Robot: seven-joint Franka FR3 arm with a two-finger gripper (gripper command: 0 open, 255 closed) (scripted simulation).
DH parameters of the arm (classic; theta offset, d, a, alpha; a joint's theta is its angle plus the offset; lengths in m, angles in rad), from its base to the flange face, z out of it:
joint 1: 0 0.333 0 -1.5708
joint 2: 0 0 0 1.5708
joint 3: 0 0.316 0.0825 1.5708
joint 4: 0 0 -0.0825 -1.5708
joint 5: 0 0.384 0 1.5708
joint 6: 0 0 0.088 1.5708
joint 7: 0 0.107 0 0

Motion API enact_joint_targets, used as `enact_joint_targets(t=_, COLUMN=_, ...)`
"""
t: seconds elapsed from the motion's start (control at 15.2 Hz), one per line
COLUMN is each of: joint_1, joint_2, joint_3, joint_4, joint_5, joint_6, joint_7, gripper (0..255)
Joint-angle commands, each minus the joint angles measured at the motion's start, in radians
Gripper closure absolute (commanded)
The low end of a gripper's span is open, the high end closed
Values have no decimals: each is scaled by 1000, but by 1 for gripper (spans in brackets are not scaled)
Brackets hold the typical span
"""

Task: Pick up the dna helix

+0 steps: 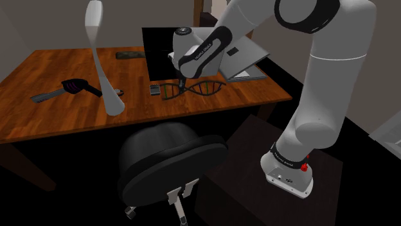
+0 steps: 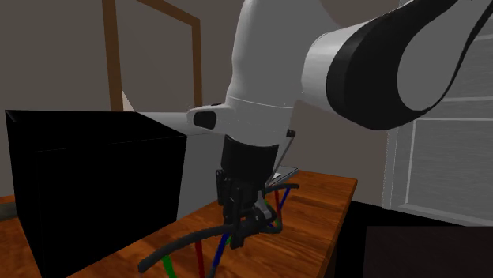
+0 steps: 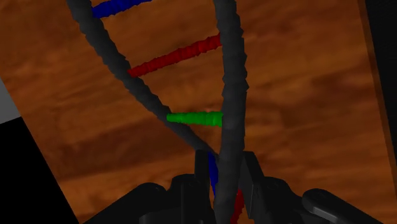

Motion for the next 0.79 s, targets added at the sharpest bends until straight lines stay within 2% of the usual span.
enact_joint_targets(t=0.0, joint_1=-1, joint_2=-21, joint_3=3, joint_4=4, joint_5=6, joint_6=-24, joint_7=-8, gripper=255)
enact_joint_targets(t=0.73, joint_1=-3, joint_2=-102, joint_3=11, joint_4=30, joint_5=30, joint_6=-130, joint_7=-41, gripper=255)
